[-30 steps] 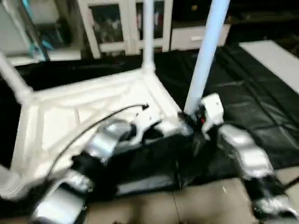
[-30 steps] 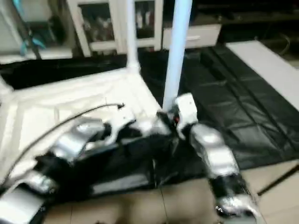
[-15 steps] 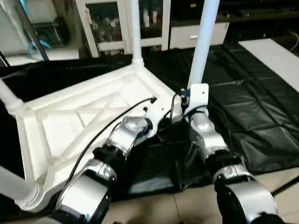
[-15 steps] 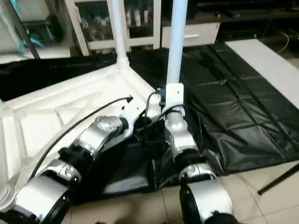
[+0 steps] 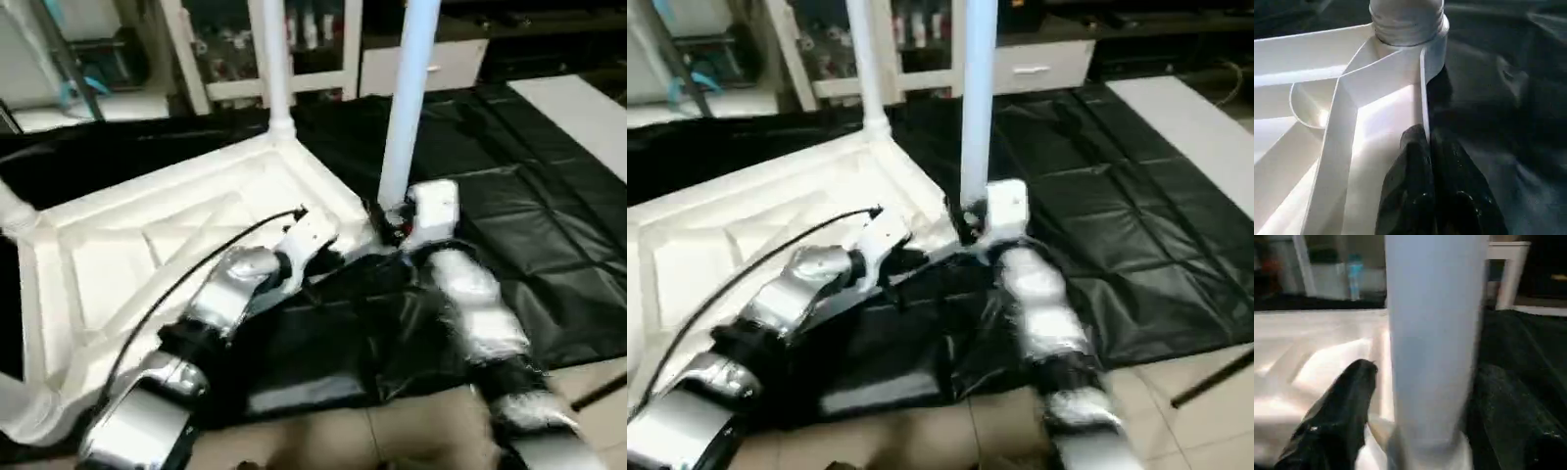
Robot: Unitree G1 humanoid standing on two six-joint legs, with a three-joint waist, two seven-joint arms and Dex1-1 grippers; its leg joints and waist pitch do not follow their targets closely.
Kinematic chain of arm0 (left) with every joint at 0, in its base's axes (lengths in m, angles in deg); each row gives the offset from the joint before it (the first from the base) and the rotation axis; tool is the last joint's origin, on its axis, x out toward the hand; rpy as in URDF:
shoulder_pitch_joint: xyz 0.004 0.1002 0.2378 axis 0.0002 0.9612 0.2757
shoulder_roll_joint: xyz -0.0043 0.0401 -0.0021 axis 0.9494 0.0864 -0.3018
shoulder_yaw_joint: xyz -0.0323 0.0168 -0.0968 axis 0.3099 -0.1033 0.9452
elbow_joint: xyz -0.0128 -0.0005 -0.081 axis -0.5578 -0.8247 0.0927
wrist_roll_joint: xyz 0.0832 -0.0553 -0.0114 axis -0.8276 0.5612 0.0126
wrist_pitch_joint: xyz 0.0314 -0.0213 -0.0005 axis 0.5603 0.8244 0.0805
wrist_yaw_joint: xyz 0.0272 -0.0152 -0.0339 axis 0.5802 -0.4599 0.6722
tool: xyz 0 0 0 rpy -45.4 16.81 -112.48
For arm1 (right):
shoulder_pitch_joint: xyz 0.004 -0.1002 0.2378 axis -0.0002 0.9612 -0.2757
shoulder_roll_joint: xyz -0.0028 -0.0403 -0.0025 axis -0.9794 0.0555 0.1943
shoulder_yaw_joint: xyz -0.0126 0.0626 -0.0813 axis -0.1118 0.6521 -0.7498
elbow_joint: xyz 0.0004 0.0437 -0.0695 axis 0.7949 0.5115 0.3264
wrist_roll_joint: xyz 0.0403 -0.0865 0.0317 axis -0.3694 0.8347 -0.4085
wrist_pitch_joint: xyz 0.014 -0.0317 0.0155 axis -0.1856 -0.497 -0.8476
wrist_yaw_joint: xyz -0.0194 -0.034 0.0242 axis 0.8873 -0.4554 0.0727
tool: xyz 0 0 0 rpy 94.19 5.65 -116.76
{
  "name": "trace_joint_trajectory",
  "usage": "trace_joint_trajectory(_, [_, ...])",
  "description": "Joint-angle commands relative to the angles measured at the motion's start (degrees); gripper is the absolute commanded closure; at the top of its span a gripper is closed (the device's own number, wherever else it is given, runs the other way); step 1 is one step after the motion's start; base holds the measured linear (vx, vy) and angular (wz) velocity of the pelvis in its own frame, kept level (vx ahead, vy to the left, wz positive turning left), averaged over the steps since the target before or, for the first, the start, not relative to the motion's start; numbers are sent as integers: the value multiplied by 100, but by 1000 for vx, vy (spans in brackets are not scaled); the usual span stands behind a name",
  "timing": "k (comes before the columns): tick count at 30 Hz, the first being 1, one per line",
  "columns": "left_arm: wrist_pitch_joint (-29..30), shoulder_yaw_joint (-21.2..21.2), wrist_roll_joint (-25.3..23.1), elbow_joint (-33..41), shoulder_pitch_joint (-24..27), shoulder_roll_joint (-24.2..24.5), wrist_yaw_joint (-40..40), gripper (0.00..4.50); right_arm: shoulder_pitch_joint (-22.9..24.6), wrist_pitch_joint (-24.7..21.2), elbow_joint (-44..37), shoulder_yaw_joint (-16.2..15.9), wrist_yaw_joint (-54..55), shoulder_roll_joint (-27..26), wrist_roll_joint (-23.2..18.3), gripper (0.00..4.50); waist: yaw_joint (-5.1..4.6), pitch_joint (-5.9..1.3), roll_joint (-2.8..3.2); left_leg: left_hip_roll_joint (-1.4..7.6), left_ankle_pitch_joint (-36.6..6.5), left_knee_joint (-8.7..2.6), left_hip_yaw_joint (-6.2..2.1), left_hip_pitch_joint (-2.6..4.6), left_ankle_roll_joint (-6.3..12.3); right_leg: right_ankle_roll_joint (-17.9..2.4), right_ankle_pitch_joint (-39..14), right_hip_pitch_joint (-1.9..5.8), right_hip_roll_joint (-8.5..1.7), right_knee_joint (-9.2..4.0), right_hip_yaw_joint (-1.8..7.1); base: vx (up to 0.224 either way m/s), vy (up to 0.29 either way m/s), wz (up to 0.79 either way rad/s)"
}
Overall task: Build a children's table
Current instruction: Rotate leg to tighten
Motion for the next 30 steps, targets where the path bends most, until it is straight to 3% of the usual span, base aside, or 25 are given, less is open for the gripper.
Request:
trace_joint_trajectory(1, [-180, -113, 137, 365, -21, 65, -412, 450, 103, -322, -457, -143, -457, 170, -161, 79, 15, -392, 36, 253, -945, -449, -88, 130, 645, -1511, -492, 340, -263, -311, 168, 0, 0, 0])
trace_joint_trajectory(2, [-186, -170, 187, 452, 16, 131, -627, 450, 212, -490, -660, -170, -705, 338, -212, 67, 17, -378, 13, 264, -1140, -464, -76, 149, 579, -1478, -637, 322, -252, -351, 174, 0, 0, 0])
trace_joint_trajectory(3, [-127, -298, 288, 685, 98, 290, -1133, 450, 481, -802, -1044, -338, -1314, 830, -216, 61, 21, -382, 20, 258, -1167, -462, -81, 144, 552, -1478, -657, 330, -255, -344, 180, 0, 0, 0])
trace_joint_trajectory(5, [-111, -331, 312, 746, 118, 330, -1262, 450, 550, -855, -1129, -392, -1477, 961, -202, 56, 76, -378, 17, 269, -1121, -459, -70, 148, 530, -1481, -654, 314, -268, -345, 193, 0, 0, 0])
trace_joint_trajectory(6, [-58, -416, 373, 877, 151, 416, -1579, 450, 714, -926, -1272, -476, -1835, 1232, -248, 48, 88, -379, 60, 268, -1114, -457, -73, 152, 508, -1485, -664, 311, -269, -339, 191, 0, 0, 0])
trace_joint_trajectory(8, [-58, -416, 373, 877, 151, 416, -1579, 450, 714, -926, -1272, -476, -1835, 1232, -248, 22, 105, -373, 30, 271, -1139, -463, -70, 145, 481, -1474, -683, 310, -267, -345, 193, 0, 0, 0])
trace_joint_trajectory(10, [102, -567, 432, 1101, 216, 576, -2071, 450, 953, -1327, -1613, -488, -2381, 1581, -568, 12, 104, -366, 6, 263, -1238, -473, -63, 146, 449, -1446, -831, 304, -269, -367, 192, 0, 0, 0])
trace_joint_trajectory(12, [225, -726, 496, 1360, 296, 763, -2552, 450, 1153, -1744, -1982, -483, -2835, 1891, -855, 6, 176, -379, 30, 300, -1044, -467, -82, 155, 536, -1444, -659, 332, -281, -329, 206, 0, 0, 0])
trace_joint_trajectory(14, [329, -792, 526, 1498, 332, 860, -2738, 450, 1234, -1949, -2154, -494, -3078, 2064, -970, 6, 223, -367, 26, 299, -1029, -468, -63, 155, 571, -1428, -737, 309, -282, -340, 203, 0, 0, 0])
trace_joint_trajectory(16, [402, -831, 525, 1578, 352, 923, -2834, 450, 1265, -2046, -2219, -490, -3218, 2157, -1004, 6, 232, -357, 29, 295, -1126, -474, -62, 154, 532, -1405, -915, 300, -285, -352, 201, 0, 0, 0])
trace_joint_trajectory(17, [426, -837, 509, 1593, 356, 940, -2839, 450, 1271, -2048, -2226, -498, -3287, 2205, -995, 6, 232, -345, 23, 290, -1274, -487, -62, 159, 428, -1340, -1185, 285, -292, -376, 203, 0, 0, 0])
trace_joint_trajectory(21, [289, -778, 367, 1450, 330, 920, -2616, 450, 1272, -2129, -2262, -533, -3420, 2269, -985, 6, 214, -346, 15, 277, -1352, -495, -74, 158, 294, -1269, -1337, 289, -285, -394, 207, 0, 0, 0])
trace_joint_trajectory(28, [392, -779, 347, 1547, 362, 992, -2623, 450, 1315, -2291, -2379, -494, -3610, 2382, -1061, 46, 223, -366, -6, 268, -1063, -463, -72, 132, 449, -1283, -1103, 306, -287, -370, 205, 0, 0, 0])
trace_joint_trajectory(30, [404, -782, 347, 1556, 364, 995, -2616, 450, 1319, -2300, -2376, -472, -3659, 2393, -1052, 79, 226, -368, 2, 275, -1095, -463, -73, 144, 441, -1279, -1165, 296, -290, -375, 205, 0, 0, 0])
